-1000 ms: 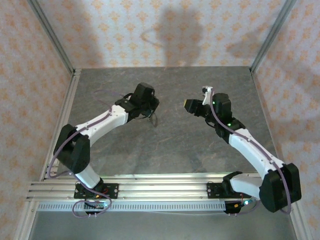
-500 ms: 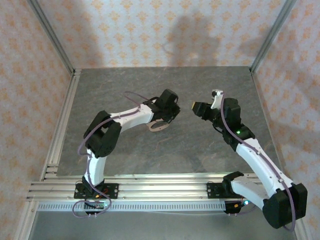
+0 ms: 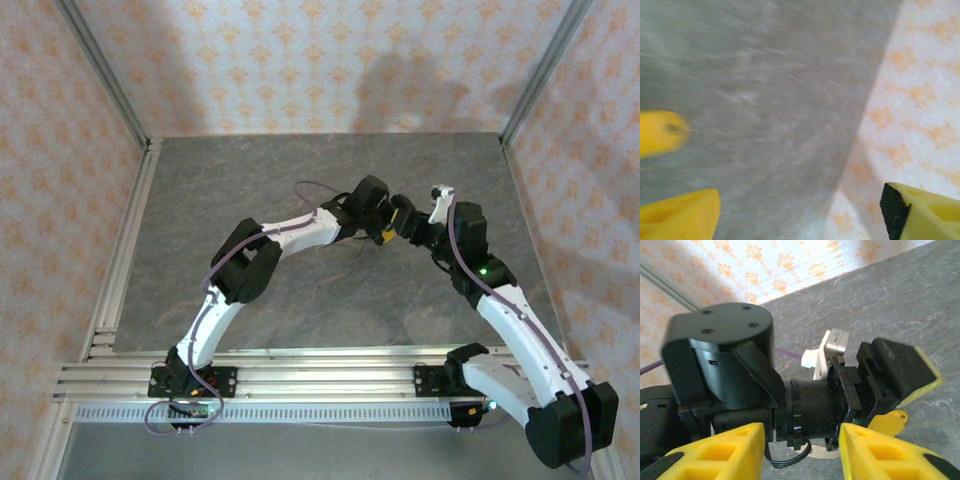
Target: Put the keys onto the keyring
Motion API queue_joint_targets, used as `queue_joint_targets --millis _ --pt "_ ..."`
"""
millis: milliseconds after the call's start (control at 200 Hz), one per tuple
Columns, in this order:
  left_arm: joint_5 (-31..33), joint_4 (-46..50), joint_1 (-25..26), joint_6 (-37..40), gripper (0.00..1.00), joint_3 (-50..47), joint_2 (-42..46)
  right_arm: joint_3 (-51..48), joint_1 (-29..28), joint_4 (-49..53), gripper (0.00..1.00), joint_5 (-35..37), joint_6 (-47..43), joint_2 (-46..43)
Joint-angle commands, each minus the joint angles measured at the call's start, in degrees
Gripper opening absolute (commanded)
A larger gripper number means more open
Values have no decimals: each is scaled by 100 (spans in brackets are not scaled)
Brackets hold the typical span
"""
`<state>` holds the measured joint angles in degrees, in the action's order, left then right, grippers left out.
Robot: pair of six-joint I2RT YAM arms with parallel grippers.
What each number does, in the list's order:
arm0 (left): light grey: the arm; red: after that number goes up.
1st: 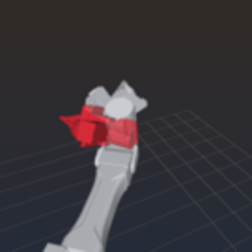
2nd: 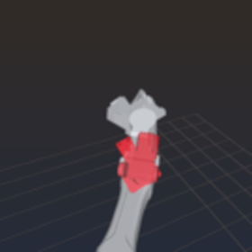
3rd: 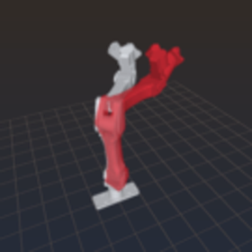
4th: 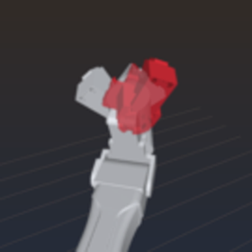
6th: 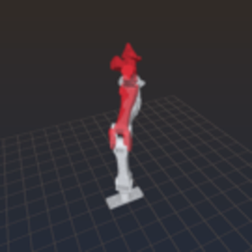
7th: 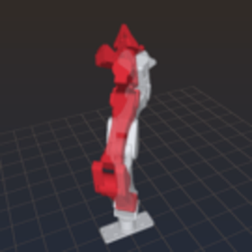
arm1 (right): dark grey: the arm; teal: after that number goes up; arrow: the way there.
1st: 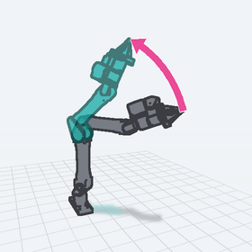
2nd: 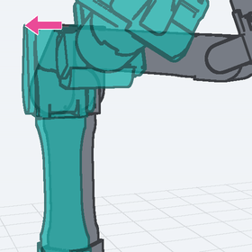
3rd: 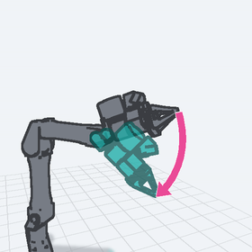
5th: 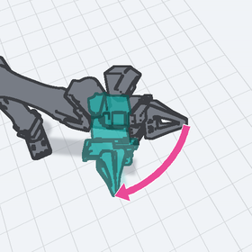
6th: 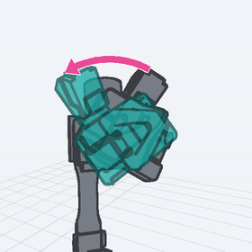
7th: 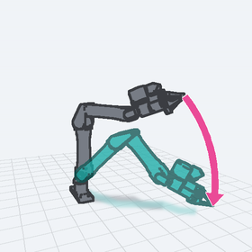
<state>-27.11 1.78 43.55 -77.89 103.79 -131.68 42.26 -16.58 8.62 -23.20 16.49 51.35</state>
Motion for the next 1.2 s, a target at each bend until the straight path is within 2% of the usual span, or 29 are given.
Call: queue_joint_targets --millis 0,160,345,420,535,631,741,851,911,1041,1141,1196 --pt "-541 -386 18 606 88 322 244 98 88 174 43 240 -29 -249" --pt "-335 -297 -215 1426 91 -166 1058 81 171 284 48 583 -4 -515" --pt "473 369 -820 2779 94 -1124 2669 100 284 290 64 1345 123 -521" --pt "1062 718 -1121 3347 94 -1595 3375 156 297 297 74 1980 163 -476" --pt "2289 1284 -1521 4432 96 -2284 4411 187 326 159 90 3157 65 -300" --pt "3168 1209 -1846 5307 97 -3083 5236 99 415 -170 96 3917 -202 -42" --pt "4003 650 -2280 6031 98 -4139 6052 -183 580 -792 100 4447 -495 314" --pt "4939 -565 -2634 6853 100 -5360 6748 -376 826 -1281 100 4635 -613 853" --pt "5151 -1114 -2887 7245 100 -5885 6960 -452 922 -1522 100 4757 -646 1199" --pt "5144 -1308 -3599 7643 100 -6523 7052 -826 991 -2589 100 5250 -928 1938" --pt "4891 -1794 -4081 7499 100 -7213 7004 -1037 1000 -3289 100 5165 -1233 2455" --pt "4724 -2236 -4186 7361 100 -7561 6867 -1070 1011 -3479 100 5053 -1438 2587"
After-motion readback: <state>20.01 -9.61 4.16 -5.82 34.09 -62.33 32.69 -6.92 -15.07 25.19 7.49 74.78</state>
